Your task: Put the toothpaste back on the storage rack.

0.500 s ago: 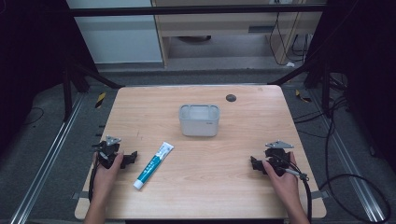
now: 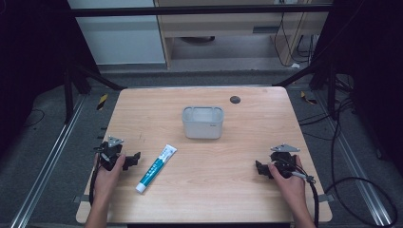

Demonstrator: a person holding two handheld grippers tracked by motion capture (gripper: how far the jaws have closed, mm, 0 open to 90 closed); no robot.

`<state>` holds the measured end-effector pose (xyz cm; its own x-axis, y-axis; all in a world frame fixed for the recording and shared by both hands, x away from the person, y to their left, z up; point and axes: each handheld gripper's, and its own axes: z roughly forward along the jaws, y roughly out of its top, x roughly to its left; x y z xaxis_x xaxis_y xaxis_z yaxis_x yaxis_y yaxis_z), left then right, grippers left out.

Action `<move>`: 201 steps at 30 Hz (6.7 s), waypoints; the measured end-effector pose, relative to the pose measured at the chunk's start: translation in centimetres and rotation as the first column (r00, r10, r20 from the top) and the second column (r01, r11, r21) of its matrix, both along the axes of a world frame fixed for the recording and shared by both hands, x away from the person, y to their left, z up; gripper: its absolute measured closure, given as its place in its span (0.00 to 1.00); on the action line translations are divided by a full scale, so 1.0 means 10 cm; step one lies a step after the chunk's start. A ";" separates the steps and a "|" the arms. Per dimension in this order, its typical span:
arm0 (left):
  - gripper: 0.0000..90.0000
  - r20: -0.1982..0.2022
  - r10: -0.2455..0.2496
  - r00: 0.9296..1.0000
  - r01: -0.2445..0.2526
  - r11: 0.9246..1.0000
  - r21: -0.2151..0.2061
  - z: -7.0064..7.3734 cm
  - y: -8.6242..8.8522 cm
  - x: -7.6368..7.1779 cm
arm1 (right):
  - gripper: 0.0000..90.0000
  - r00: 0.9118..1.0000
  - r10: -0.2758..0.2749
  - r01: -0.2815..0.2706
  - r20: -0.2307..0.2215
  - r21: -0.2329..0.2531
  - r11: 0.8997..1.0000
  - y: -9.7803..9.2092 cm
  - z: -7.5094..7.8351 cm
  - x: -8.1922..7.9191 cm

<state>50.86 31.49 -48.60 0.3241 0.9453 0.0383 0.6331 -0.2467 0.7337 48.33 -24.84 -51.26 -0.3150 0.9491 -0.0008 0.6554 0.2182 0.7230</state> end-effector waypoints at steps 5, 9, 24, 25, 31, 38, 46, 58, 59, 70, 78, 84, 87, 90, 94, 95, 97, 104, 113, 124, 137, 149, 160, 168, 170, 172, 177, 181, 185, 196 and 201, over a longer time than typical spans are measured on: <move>0.04 0.005 -0.032 0.999 0.032 0.999 -0.023 0.13 -0.04 -0.05 | 0.00 1.000 -0.005 0.005 0.001 -0.001 1.000 0.00 0.00 0.00; 0.06 0.001 -0.062 0.998 0.062 0.998 -0.029 0.23 -0.10 -0.09 | 0.00 1.000 -0.008 0.008 0.002 0.000 1.000 0.00 0.00 -0.01; 0.08 -0.042 -0.180 0.983 0.179 0.983 -0.031 0.48 -0.36 -0.20 | 0.00 1.000 -0.008 0.008 0.001 -0.001 1.000 0.01 0.00 -0.01; 0.09 -0.042 -0.180 0.983 0.179 0.983 -0.031 0.48 -0.36 -0.20 | 0.00 1.000 -0.008 0.008 0.001 -0.001 1.000 0.01 0.00 -0.01; 0.10 -0.063 -0.206 0.976 0.206 0.979 -0.012 0.47 -0.49 -0.23 | 0.00 1.000 -0.008 0.008 0.002 -0.001 1.000 0.01 0.00 0.00; 0.11 -0.083 -0.204 0.976 0.203 0.979 -0.014 0.44 -0.58 -0.22 | 0.00 1.000 -0.008 0.008 0.002 -0.001 1.000 0.01 0.00 0.00; 0.10 -0.128 -0.204 0.971 0.211 0.977 0.042 0.44 -0.66 -0.20 | 0.00 1.000 -0.010 0.010 0.002 -0.001 1.000 0.01 0.00 -0.01; 0.16 -0.191 -0.189 0.963 0.206 0.975 0.077 0.54 -0.84 -0.12 | 0.00 1.000 -0.010 0.010 0.002 -0.001 1.000 0.01 0.00 -0.01; 0.17 -0.199 -0.191 0.961 0.212 0.973 0.091 0.54 -0.87 -0.12 | 0.00 1.000 -0.010 0.010 0.002 -0.001 1.000 0.01 0.00 -0.01; 0.23 -0.298 -0.225 0.928 0.276 0.951 0.141 0.36 -1.11 -0.06 | 0.00 1.000 -0.010 0.010 0.002 -0.001 1.000 0.01 0.00 -0.01; 0.33 -0.325 -0.208 0.922 0.262 0.956 0.130 0.28 -1.14 0.03 | 0.00 1.000 -0.010 0.010 0.002 -0.001 1.000 0.01 0.00 -0.01; 0.42 -0.346 -0.195 0.918 0.249 0.961 0.121 0.24 -1.14 0.09 | 0.00 1.000 -0.010 0.010 0.002 -0.001 1.000 0.01 0.00 -0.01; 0.46 -0.356 -0.192 0.914 0.250 0.960 0.123 0.22 -1.14 0.11 | 0.00 1.000 -0.010 0.010 0.002 -0.001 1.000 0.01 0.00 -0.01; 0.48 -0.366 -0.195 0.910 0.255 0.959 0.125 0.20 -1.15 0.11 | 0.00 1.000 -0.010 0.010 0.002 -0.001 1.000 0.01 0.00 -0.01; 0.49 -0.363 -0.196 0.911 0.254 0.960 0.119 0.20 -1.18 0.11 | 0.00 1.000 -0.010 0.010 0.002 -0.001 1.000 0.01 0.00 -0.01; 0.50 -0.363 -0.197 0.911 0.253 0.961 0.114 0.20 -1.18 0.12 | 0.00 1.000 -0.010 0.010 0.002 -0.001 1.000 0.01 0.00 -0.01; 0.51 -0.366 -0.196 0.910 0.253 0.961 0.114 0.20 -1.19 0.12 | 0.00 1.000 -0.010 0.010 0.002 -0.001 1.000 0.01 0.00 -0.01; 0.55 -0.381 -0.196 0.903 0.255 0.961 0.110 0.16 -1.20 0.14 | 0.00 1.000 -0.010 0.010 0.002 -0.001 1.000 0.01 0.00 -0.01; 0.61 -0.383 -0.191 0.904 0.248 0.963 0.105 0.15 -1.20 0.15 | 0.00 1.000 -0.010 0.010 0.002 -0.001 1.000 0.01 0.00 -0.01; 0.65 -0.428 -0.188 0.884 0.268 0.954 0.134 0.18 -1.26 0.19 | 0.00 1.000 -0.010 0.010 0.002 -0.001 1.000 0.01 0.00 -0.01; 0.76 -0.422 -0.212 0.882 0.303 0.939 0.161 0.21 -1.31 0.18 | 0.00 1.000 -0.010 0.010 0.002 -0.001 1.000 0.01 0.00 -0.01; 0.87 -0.408 -0.259 0.876 0.334 0.934 0.125 0.27 -1.25 0.16 | 0.00 1.000 -0.010 0.010 0.002 -0.001 1.000 0.01 0.00 -0.01; 0.88 -0.339 -0.273 0.900 0.320 0.943 0.089 0.51 -1.20 0.12 | 0.00 1.000 -0.010 0.010 0.002 -0.001 1.000 0.01 0.00 -0.01; 0.88 -0.293 -0.284 0.913 0.319 0.945 0.077 0.70 -1.23 0.13 | 0.00 1.000 -0.010 0.010 0.002 -0.001 1.000 0.01 0.00 -0.01; 0.88 -0.286 -0.286 0.915 0.318 0.945 0.074 0.72 -1.24 0.13 | 0.00 1.000 -0.010 0.010 0.002 -0.001 1.000 0.01 0.00 -0.01; 0.88 -0.259 -0.294 0.920 0.320 0.945 0.067 0.79 -1.27 0.12 | 0.00 1.000 -0.010 0.010 0.002 -0.001 1.000 0.01 0.00 -0.01; 0.88 -0.208 -0.313 0.927 0.330 0.942 0.056 0.95 -1.35 0.10 | 0.00 1.000 -0.010 0.010 0.002 -0.001 1.000 0.01 0.00 -0.01; 0.88 -0.184 -0.322 0.929 0.336 0.941 0.050 1.04 -1.42 0.12 | 0.00 1.000 -0.010 0.010 0.002 -0.001 1.000 0.01 0.00 -0.01; 0.88 -0.178 -0.328 0.928 0.342 0.938 0.052 1.09 -1.48 0.16 | 0.00 1.000 -0.010 0.010 0.002 -0.001 1.000 0.01 0.00 -0.01; 0.88 -0.113 -0.338 0.934 0.343 0.939 0.030 1.28 -1.66 0.24 | 0.00 1.000 -0.010 0.010 0.002 -0.002 1.000 0.01 0.00 -0.01; 0.88 -0.084 -0.336 0.938 0.339 0.941 0.024 1.36 -1.69 0.26 | 0.00 1.000 -0.010 0.010 0.002 -0.002 1.000 0.01 0.00 -0.01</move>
